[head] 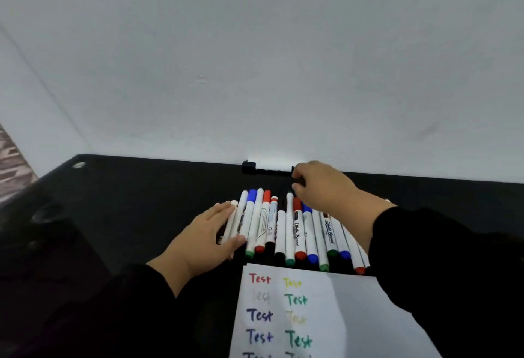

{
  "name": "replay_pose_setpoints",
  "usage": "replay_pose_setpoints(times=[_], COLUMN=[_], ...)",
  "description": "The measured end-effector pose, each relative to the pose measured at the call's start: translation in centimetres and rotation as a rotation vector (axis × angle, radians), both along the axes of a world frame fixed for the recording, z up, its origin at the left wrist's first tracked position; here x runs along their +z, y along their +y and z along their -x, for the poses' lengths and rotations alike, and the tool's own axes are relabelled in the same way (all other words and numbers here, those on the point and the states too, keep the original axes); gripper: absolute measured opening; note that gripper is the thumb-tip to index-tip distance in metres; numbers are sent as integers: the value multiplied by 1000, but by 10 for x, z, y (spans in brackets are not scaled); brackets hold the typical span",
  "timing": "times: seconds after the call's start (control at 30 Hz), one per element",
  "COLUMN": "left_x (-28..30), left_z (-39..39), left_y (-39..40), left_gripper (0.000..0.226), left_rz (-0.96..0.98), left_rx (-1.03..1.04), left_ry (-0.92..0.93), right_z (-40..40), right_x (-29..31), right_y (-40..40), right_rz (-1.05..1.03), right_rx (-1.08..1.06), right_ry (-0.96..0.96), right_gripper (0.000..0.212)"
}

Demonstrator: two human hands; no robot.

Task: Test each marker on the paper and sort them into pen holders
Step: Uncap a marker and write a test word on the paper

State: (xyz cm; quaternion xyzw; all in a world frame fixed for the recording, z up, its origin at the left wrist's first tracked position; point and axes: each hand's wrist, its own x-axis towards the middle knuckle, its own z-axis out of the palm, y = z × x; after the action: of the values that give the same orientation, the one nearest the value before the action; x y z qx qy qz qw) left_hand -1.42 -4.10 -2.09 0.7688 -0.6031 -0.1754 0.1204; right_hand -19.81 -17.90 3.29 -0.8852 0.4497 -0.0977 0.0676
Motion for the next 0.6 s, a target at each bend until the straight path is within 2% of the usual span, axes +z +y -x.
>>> replay_pose_setpoints(times=[0.37, 0.6], left_x=[-16, -18], left_z=[-12, -13], left_y=[-1, 0], left_gripper=[76, 92], left_rz=[10, 7], left_rx=[-76, -77], left_ry=[26, 28], right_z=[-53, -58], right_x=[-38, -51], right_y=[-78, -90], right_rz=[-19, 68], right_rx=[62, 46], right_ry=[134, 190], right_gripper=[51, 38])
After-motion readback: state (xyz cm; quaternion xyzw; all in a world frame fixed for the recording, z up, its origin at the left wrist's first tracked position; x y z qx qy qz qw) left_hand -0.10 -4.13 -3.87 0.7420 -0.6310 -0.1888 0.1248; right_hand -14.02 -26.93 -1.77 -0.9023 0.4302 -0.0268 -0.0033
